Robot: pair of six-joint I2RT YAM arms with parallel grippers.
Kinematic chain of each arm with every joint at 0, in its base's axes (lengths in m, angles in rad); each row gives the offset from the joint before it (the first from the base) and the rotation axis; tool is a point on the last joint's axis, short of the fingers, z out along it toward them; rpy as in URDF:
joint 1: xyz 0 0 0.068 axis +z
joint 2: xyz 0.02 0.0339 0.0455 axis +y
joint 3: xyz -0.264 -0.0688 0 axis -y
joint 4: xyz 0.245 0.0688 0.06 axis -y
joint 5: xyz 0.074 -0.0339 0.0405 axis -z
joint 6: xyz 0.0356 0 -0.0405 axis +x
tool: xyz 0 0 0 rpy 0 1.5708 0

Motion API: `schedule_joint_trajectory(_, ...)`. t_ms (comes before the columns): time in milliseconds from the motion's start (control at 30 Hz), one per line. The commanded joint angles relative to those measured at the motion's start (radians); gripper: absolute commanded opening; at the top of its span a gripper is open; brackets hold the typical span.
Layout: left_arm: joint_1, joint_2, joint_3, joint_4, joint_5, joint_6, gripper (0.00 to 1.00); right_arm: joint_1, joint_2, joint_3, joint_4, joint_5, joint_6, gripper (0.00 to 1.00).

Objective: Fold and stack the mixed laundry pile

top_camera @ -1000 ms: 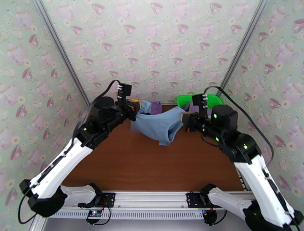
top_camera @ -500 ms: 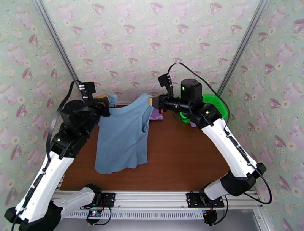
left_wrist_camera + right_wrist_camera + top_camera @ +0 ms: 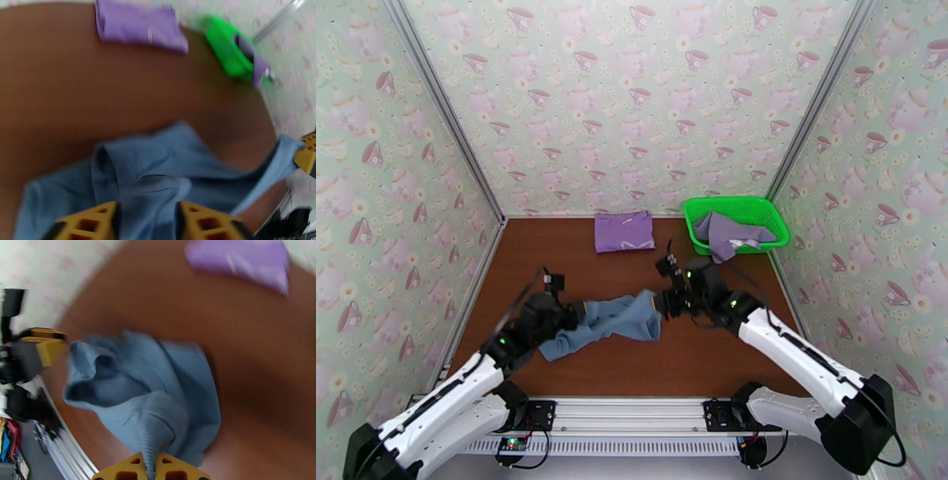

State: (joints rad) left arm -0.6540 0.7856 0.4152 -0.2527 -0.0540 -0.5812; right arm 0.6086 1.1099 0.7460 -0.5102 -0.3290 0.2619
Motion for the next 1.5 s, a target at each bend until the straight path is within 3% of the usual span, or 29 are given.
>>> schedule_joint_trajectory(0, -0.028, -0.039, -0.013, 0.125, -0.007, -0.101, 0.63, -0.002, -0.089, -0.102, 0.116, 0.051, 0.086, 0.0)
schedule_joint_trajectory(300, -0.029, 0.237, 0.124, 0.113, 0.067, -0.051, 0.6, -0.002, -0.152, -0.167, 0.124, 0.076, 0.101, 0.0)
schedule_joint_trajectory(467, -0.08, 0.34, 0.211, -0.055, 0.107, -0.049, 0.57, -0.001, -0.16, -0.168, 0.121, 0.082, 0.094, 0.0)
schedule_joint_trajectory(600, -0.14, 0.326, 0.283, -0.289, 0.064, -0.091, 0.57, -0.002, -0.158, -0.166, 0.122, 0.081, 0.09, 0.0)
schedule_joint_trajectory(733, -0.265, 0.258, 0.337, -0.44, -0.077, -0.067, 0.56, -0.001, -0.155, -0.167, 0.126, 0.075, 0.083, 0.0)
schedule_joint_trajectory(900, -0.457, 0.201, 0.331, -0.4, -0.379, 0.177, 0.57, -0.003, -0.157, -0.173, 0.126, 0.072, 0.076, 0.0)
schedule_joint_trajectory(1067, -0.596, 0.199, 0.195, -0.047, -0.503, 0.622, 0.56, -0.001, -0.172, -0.165, 0.112, 0.074, 0.067, 0.0)
schedule_joint_trajectory(1233, -0.625, 0.199, 0.152, -0.002, -0.488, 0.895, 0.51, -0.002, -0.207, -0.162, 0.112, 0.086, 0.061, 0.0)
schedule_joint_trajectory(1467, -0.626, 0.171, 0.142, -0.243, -0.305, 1.081, 0.49, -0.002, -0.206, -0.157, 0.111, 0.09, 0.055, 0.0)
